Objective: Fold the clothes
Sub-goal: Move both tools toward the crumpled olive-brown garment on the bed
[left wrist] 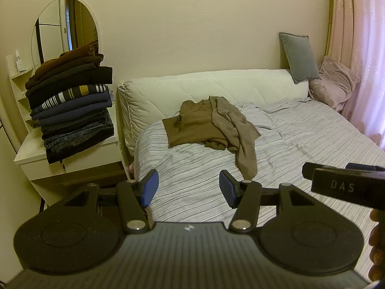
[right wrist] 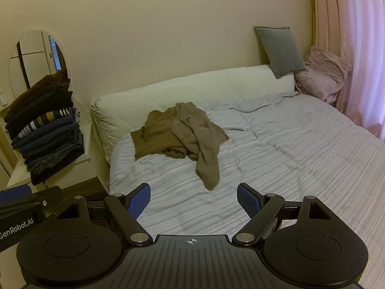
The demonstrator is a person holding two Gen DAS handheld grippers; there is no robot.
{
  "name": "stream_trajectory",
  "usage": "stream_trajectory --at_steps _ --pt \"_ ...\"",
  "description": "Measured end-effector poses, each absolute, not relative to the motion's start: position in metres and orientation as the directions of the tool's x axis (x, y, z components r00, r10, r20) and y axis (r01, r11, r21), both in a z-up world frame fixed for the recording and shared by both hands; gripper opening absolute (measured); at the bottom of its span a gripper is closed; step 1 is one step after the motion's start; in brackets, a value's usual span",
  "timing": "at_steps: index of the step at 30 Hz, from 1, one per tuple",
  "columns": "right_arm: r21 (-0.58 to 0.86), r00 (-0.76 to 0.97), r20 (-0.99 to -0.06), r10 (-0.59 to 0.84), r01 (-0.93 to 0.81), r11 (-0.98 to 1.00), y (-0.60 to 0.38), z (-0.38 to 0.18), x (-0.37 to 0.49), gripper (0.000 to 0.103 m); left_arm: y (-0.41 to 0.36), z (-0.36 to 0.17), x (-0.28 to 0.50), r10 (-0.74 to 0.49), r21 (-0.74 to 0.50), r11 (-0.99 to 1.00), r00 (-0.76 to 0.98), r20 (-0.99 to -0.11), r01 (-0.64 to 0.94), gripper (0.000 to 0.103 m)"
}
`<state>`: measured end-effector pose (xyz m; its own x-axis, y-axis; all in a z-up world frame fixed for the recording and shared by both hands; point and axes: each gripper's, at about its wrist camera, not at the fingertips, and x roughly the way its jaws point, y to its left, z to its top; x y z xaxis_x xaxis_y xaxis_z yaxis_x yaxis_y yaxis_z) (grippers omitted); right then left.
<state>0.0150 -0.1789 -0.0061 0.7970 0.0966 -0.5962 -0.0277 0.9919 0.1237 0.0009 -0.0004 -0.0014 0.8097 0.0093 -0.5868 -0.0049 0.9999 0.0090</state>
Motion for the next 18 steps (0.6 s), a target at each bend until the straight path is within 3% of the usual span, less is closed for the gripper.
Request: stream_trajectory --at_steps 18 --pt "0.142 0.814 -0.573 0.095 -0.016 0.99 -0.184 0.005 0.019 0.082 0.003 0.004 0.006 0.002 0.032 0.999 0.821 -0.571 0.019 0.052"
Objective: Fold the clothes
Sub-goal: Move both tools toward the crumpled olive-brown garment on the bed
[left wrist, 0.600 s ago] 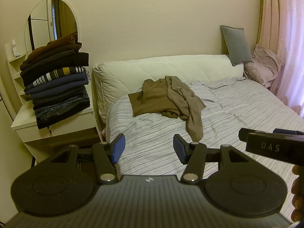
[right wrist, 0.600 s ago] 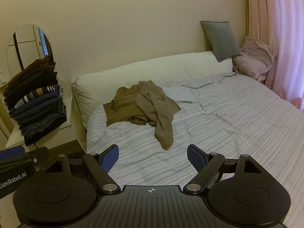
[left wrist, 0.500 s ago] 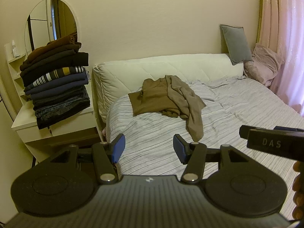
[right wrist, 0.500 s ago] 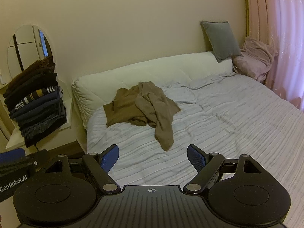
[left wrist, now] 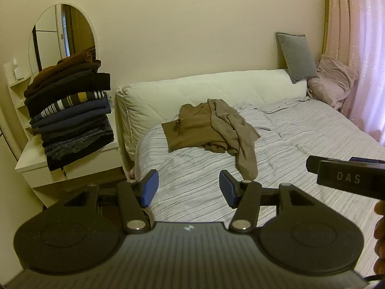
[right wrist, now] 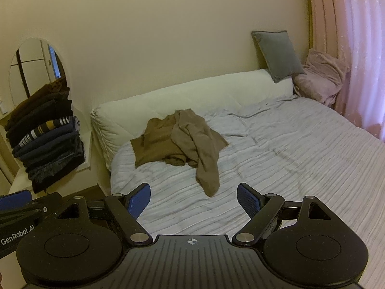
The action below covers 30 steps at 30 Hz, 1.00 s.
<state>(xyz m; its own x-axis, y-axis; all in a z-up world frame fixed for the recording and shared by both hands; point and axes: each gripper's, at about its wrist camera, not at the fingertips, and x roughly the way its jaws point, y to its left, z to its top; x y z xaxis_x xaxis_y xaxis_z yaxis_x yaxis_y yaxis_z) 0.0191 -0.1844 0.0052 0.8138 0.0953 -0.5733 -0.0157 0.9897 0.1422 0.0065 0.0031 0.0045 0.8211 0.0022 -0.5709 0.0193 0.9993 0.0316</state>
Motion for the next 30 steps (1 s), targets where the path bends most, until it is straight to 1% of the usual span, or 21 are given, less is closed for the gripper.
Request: stream_trajectory --at_steps 14,22,30 --pt "0.142 0.813 -0.577 0.073 0.012 0.99 -0.191 -0.002 0.029 0.082 -0.001 -0.006 0.021 -0.016 0.02 0.999 0.809 -0.587 0.034 0.052" --pt "0.145 0.805 -0.59 0.057 0.036 0.989 -0.192 -0.008 0.048 0.082 0.004 -0.013 0.049 -0.028 0.02 0.999 0.798 -0.602 0.05 0.052" --pt "0.14 0.789 -0.613 0.043 0.055 0.989 -0.186 -0.017 0.087 0.082 0.013 -0.023 0.093 -0.04 0.014 0.998 0.776 -0.629 0.063 0.052"
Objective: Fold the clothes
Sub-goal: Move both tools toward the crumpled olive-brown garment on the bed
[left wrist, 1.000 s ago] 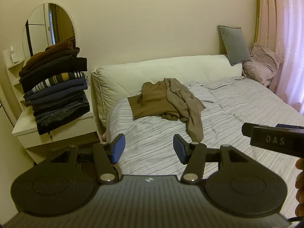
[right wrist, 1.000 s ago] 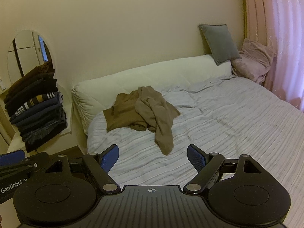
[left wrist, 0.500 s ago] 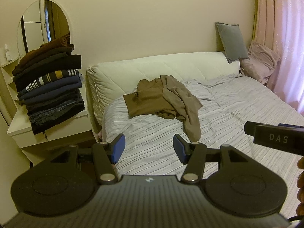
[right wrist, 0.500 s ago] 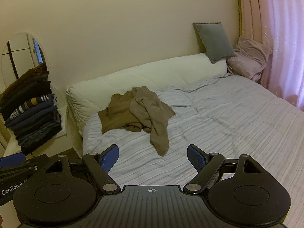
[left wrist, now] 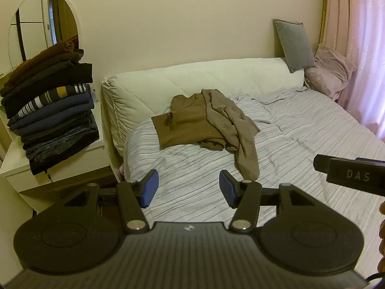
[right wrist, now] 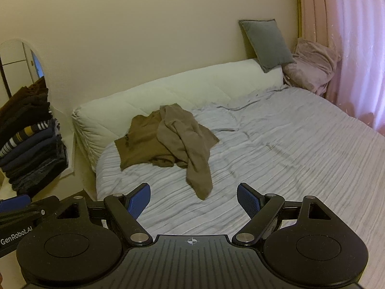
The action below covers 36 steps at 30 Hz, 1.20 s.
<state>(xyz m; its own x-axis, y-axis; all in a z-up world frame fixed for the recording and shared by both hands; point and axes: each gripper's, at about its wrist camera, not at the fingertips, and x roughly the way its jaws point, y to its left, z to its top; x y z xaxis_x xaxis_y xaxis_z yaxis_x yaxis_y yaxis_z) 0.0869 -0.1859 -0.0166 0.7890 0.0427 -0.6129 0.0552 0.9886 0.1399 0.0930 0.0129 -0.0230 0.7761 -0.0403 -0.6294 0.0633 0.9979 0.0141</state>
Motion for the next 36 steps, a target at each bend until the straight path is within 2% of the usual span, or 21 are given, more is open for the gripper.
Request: stream_trajectory --at_steps 17,36 --pt "0.139 0.745 -0.666 0.017 0.101 0.985 -0.177 -0.042 0.19 0.082 0.029 -0.049 0.203 -0.048 0.025 0.996 0.724 -0.689 0.09 0.052" --pt "0.184 0.694 -0.72 -0.002 0.193 0.964 -0.192 -0.075 0.29 0.082 0.021 -0.066 0.338 -0.113 0.032 0.979 0.661 -0.741 0.203 0.052"
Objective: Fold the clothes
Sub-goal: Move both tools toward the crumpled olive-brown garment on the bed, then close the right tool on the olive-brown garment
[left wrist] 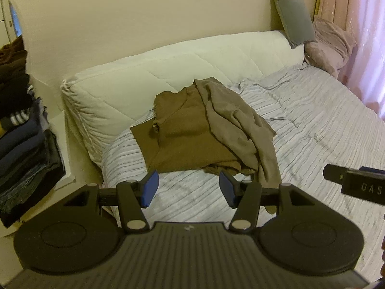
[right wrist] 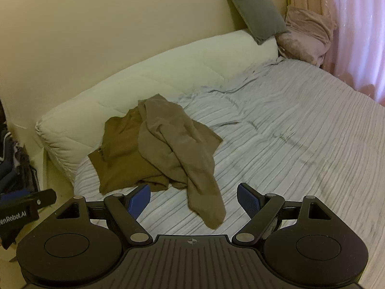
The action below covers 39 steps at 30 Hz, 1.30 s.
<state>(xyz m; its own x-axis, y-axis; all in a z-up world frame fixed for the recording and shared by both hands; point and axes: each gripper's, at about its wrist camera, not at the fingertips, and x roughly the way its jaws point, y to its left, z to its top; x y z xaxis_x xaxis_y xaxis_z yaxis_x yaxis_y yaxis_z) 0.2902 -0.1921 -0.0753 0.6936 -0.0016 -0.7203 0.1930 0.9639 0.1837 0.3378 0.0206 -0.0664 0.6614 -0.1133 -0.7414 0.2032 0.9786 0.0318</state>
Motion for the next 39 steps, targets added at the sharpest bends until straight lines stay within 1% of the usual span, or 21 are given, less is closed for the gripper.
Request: stream_trajectory --at_steps 10,17,25,30,33,35,37,39 --pt "0.194 0.661 -0.75 -0.004 0.226 0.955 -0.191 -0.097 0.342 0.082 0.017 -0.087 0.4 -0.135 0.022 0.971 0.621 -0.772 0.238 0.052" --pt "0.244 0.64 -0.768 0.026 0.255 0.936 -0.204 -0.115 0.379 0.082 0.011 -0.107 0.442 -0.143 0.02 0.965 0.589 -0.796 0.261 0.052" --pt "0.268 0.617 -0.786 0.051 0.264 0.926 -0.218 -0.146 0.416 0.082 0.008 -0.144 0.483 -0.145 0.006 0.962 0.534 -0.833 0.271 0.052" --pt "0.277 0.599 -0.798 0.062 0.275 0.921 -0.225 -0.17 0.437 0.082 0.01 -0.168 0.507 -0.181 -0.039 0.959 0.501 -0.847 0.28 0.052" --pt "0.284 0.589 -0.804 0.073 0.274 0.919 -0.228 -0.184 0.448 0.082 0.008 -0.18 0.518 -0.215 -0.069 0.951 0.486 -0.847 0.301 0.049" --pt "0.294 0.585 -0.807 0.086 0.271 0.917 -0.229 -0.195 0.455 0.082 0.004 -0.186 0.524 -0.239 -0.088 0.944 0.475 -0.847 0.317 0.046" --pt "0.3 0.584 -0.806 0.096 0.264 0.917 -0.23 -0.205 0.46 0.082 0.0 -0.193 0.53 -0.261 -0.109 0.938 0.462 -0.848 0.33 0.046" --pt "0.302 0.585 -0.805 0.102 0.256 0.918 -0.229 -0.213 0.465 0.082 -0.005 -0.2 0.537 -0.281 -0.13 0.932 0.448 -0.849 0.339 0.042"
